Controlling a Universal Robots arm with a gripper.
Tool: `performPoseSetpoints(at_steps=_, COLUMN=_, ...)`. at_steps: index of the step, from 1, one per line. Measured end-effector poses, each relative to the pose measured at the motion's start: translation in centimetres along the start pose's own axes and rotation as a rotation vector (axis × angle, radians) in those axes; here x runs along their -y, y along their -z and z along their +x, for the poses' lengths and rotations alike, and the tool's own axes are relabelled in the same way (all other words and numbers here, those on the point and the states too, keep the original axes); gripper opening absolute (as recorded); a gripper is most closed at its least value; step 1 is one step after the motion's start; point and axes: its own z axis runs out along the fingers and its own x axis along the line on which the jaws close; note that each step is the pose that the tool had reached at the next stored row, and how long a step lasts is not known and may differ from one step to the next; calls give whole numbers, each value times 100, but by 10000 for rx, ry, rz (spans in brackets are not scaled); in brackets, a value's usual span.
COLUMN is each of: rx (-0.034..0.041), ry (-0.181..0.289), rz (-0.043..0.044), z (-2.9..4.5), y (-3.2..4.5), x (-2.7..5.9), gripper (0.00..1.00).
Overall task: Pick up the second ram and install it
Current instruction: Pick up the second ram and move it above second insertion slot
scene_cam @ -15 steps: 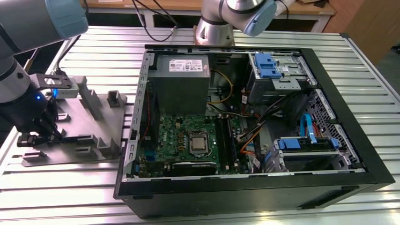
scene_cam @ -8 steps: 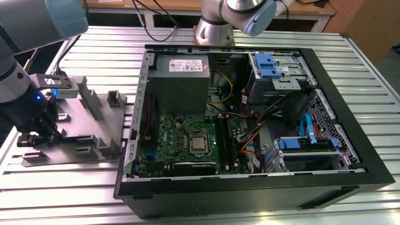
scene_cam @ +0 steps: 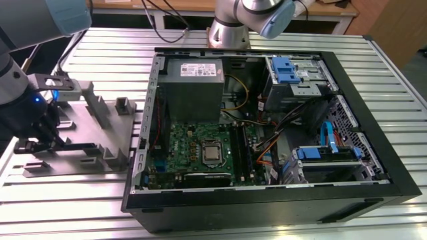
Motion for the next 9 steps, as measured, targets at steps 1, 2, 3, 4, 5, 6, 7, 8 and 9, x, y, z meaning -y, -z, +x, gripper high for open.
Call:
performPoseSetpoints(at_steps=1, rx=1, ry=0, rz=1, z=0, y=5, x=0, gripper=11)
performPoseSetpoints(at_steps=2, rx=2, ry=-1, rz=2, z=0, y=4, x=0, gripper=11)
performPoseSetpoints(at_steps=3, rx=2, ry=-1, rz=2, z=0, y=4, x=0, gripper=11)
performPoseSetpoints(at_steps=4, rx=2, ry=-2, rz=2, z=0, y=4, x=0, gripper=11)
performPoseSetpoints(at_steps=5, rx=2, ry=-6, rz=2, z=0, y=4, x=0, gripper=11)
performPoseSetpoints(at_steps=6, rx=2, ry=-49, rz=2, z=0, y=5, x=0, gripper=11)
performPoseSetpoints(at_steps=7, rx=4, ry=-91, rz=3, z=0, y=5, x=0, gripper=11)
performPoseSetpoints(at_steps=8, rx=4, ry=-95, rz=3, z=0, y=5, x=0, gripper=11)
performPoseSetpoints(at_steps=9, rx=4, ry=-100, rz=4, z=0, y=4, x=0, gripper=11)
